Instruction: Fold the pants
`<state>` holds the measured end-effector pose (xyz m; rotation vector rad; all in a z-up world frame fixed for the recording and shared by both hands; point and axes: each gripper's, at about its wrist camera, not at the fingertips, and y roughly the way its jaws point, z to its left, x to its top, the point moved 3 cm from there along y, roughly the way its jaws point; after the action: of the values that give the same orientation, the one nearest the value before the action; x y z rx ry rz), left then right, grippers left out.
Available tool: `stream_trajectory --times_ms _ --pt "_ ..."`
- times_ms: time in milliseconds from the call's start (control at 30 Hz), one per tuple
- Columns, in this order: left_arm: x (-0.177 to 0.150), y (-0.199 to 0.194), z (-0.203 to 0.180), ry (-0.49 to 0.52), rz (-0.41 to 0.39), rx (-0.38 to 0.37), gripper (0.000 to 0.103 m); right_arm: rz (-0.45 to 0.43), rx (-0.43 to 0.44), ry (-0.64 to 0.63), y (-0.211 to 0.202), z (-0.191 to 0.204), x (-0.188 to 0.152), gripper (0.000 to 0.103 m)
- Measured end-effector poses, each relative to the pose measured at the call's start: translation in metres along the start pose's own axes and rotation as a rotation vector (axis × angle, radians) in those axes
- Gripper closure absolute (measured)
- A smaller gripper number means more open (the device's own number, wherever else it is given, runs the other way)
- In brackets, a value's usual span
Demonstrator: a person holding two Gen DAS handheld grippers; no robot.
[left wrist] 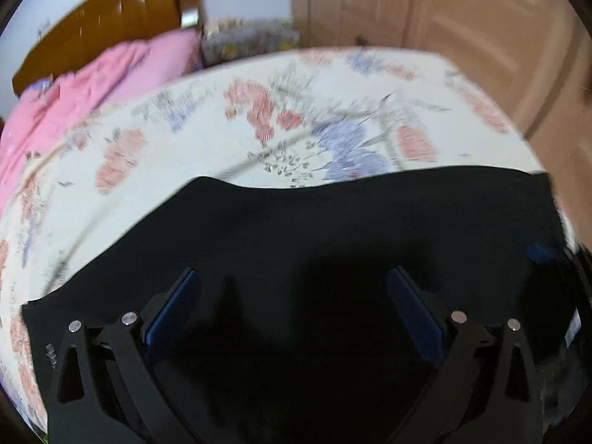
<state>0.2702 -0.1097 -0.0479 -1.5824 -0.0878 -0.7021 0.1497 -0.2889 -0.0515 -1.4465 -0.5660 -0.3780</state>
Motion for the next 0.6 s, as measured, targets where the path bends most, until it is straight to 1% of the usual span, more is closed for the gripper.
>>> stream_trajectory --times_ms 67,100,133,233,300,367,400,433,500,533,567,600 --pt "0.006 0.027 0.005 -0.025 0.054 0.000 0.001 0.001 -0.004 -0.023 -0.001 -0.001 -0.006 0.004" --pt "0.009 0.031 0.010 -0.057 0.027 -0.021 0.001 -0.001 -0.005 -0.030 -0.001 -0.001 -0.008 0.004" --pt "0.008 0.032 0.012 -0.072 0.019 -0.028 0.001 -0.004 -0.003 -0.034 -0.003 0.000 -0.010 0.004" --pt "0.009 0.033 0.015 -0.090 0.016 -0.037 0.001 -0.036 0.011 0.016 -0.019 -0.009 -0.016 0.005" --pt "0.008 0.033 0.016 -0.091 -0.001 -0.032 0.001 -0.058 0.017 0.057 -0.027 -0.018 -0.020 0.005" --pt "0.007 0.033 0.013 -0.091 -0.004 -0.016 0.001 -0.053 0.000 0.047 -0.027 -0.025 -0.028 0.005" --pt "0.009 0.033 0.012 -0.095 -0.004 -0.008 0.001 -0.039 0.003 0.033 -0.024 -0.026 -0.031 0.005" --pt "0.010 0.034 0.012 -0.108 -0.002 -0.004 0.001 -0.042 0.010 0.025 -0.025 -0.025 -0.033 0.005" --pt "0.010 0.031 0.010 -0.126 0.013 0.006 0.001 -0.092 0.045 0.064 -0.041 -0.029 -0.035 0.005" --pt "0.006 0.022 0.010 -0.159 0.020 0.016 0.002 -0.154 0.105 0.115 -0.060 -0.034 -0.037 0.005" --pt "0.003 0.012 0.007 -0.175 0.003 0.013 0.002 -0.194 0.150 0.143 -0.072 -0.038 -0.040 0.005" --pt "-0.003 -0.003 0.004 -0.180 -0.037 -0.005 0.002 -0.244 0.204 0.188 -0.088 -0.046 -0.047 0.005"
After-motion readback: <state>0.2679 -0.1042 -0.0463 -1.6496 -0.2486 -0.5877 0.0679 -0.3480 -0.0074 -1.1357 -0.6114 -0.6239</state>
